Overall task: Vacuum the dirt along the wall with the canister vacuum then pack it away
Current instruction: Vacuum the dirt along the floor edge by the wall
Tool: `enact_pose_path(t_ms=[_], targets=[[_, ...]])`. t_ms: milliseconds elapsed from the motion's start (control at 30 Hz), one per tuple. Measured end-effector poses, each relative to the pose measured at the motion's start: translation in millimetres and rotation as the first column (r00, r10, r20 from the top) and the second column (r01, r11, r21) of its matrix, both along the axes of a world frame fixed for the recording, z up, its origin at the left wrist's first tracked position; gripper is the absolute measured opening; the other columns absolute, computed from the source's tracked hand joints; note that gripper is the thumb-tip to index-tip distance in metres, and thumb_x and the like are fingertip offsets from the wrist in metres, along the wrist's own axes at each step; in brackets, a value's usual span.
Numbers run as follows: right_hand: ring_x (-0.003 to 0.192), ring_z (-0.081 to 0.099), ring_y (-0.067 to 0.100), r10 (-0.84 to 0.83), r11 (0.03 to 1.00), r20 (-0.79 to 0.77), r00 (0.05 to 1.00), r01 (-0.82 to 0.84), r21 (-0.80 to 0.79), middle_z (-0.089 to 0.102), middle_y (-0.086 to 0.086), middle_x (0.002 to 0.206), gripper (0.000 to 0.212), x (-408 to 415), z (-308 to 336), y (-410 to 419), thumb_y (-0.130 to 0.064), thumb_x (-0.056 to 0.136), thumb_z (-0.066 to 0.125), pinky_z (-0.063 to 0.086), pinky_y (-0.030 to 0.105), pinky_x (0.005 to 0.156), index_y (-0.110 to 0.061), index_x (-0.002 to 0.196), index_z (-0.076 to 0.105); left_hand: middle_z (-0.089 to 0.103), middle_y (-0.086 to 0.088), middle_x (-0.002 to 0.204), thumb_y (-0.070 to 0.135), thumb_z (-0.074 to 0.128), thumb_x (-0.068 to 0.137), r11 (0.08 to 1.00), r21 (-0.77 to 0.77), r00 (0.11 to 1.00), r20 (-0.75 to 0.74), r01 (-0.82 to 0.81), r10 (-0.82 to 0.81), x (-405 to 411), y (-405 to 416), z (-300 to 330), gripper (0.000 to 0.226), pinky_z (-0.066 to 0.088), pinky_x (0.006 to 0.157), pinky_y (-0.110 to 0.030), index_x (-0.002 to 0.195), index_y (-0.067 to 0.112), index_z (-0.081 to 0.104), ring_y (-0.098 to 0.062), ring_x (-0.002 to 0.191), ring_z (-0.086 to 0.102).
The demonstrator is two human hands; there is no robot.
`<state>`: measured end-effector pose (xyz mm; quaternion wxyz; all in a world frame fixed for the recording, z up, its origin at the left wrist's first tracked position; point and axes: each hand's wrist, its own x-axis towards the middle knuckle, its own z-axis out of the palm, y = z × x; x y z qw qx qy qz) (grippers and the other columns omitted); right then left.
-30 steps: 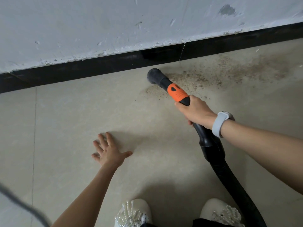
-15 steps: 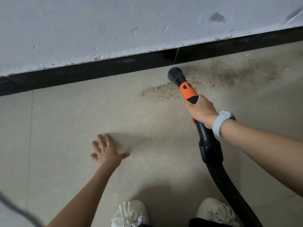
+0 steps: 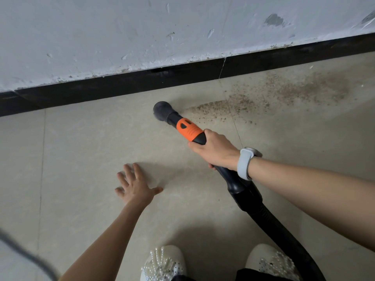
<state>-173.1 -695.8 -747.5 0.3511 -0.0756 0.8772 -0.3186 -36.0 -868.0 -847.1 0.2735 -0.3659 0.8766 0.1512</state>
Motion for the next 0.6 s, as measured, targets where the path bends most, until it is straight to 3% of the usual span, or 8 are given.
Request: enact_pose_path(t_ms=[133, 267, 367, 500, 600], targets=[[0.046, 0.056, 0.017, 0.104, 0.989, -0.053, 0.993, -0.098, 0.11, 0.055, 0.0, 0.068, 0.03, 19, -2, 6, -0.046, 0.087, 0.053, 0.047, 0.027, 0.044, -0.019, 0.091, 0.042, -0.018, -0.005, 0.155, 0.052, 0.071, 0.075, 1.0, 0.012, 1.0, -0.002, -0.008, 0.008, 0, 1, 0, 0.112, 0.019, 0.111, -0.051, 0.148, 0.017, -0.007, -0.03, 0.143, -0.012], [0.055, 0.051, 0.014, 0.173, 0.962, -0.146, 0.974, -0.135, 0.239, 0.05, -0.005, 0.069, 0.034, 27, -6, 23, -0.051, 0.087, 0.051, 0.036, 0.027, 0.047, -0.02, 0.094, 0.039, -0.018, -0.005, 0.155, 0.053, 0.071, 0.075, 1.0, 0.012, 1.0, -0.002, -0.008, 0.008, 0, 1, 1, 0.111, 0.019, 0.111, -0.05, 0.148, 0.018, -0.005, -0.03, 0.143, -0.011], [0.055, 0.053, 0.014, 0.123, 0.964, -0.16, 0.979, -0.079, 0.254, 0.051, -0.004, 0.069, 0.033, 20, -6, 36, -0.051, 0.087, 0.051, 0.036, 0.026, 0.046, -0.021, 0.094, 0.04, -0.019, -0.004, 0.155, 0.053, 0.07, 0.076, 1.0, 0.017, 1.0, 0.0, -0.008, 0.008, 1, 1, 0, 0.112, 0.017, 0.112, -0.05, 0.149, 0.019, -0.008, -0.029, 0.143, -0.013], [0.049, 0.059, 0.02, -0.041, 0.979, -0.129, 0.991, 0.066, 0.193, 0.057, 0.001, 0.069, 0.029, 5, -4, 47, -0.047, 0.087, 0.053, 0.051, 0.029, 0.047, -0.02, 0.091, 0.042, -0.02, -0.003, 0.156, 0.055, 0.069, 0.076, 1.0, 0.011, 1.0, 0.002, -0.001, 0.001, 1, 0, -1, 0.112, 0.017, 0.111, -0.048, 0.149, 0.019, -0.009, -0.028, 0.143, -0.014], [0.043, 0.058, 0.018, -0.106, 0.976, -0.137, 0.985, 0.13, 0.176, 0.058, 0.001, 0.067, 0.026, -2, -6, 55, -0.044, 0.088, 0.053, 0.045, 0.023, 0.04, -0.021, 0.087, 0.041, -0.02, -0.003, 0.156, 0.056, 0.068, 0.076, 1.0, 0.009, 1.0, 0.01, 0.007, -0.007, 1, 0, 0, 0.112, 0.017, 0.111, -0.049, 0.149, 0.019, -0.009, -0.028, 0.143, -0.014]])
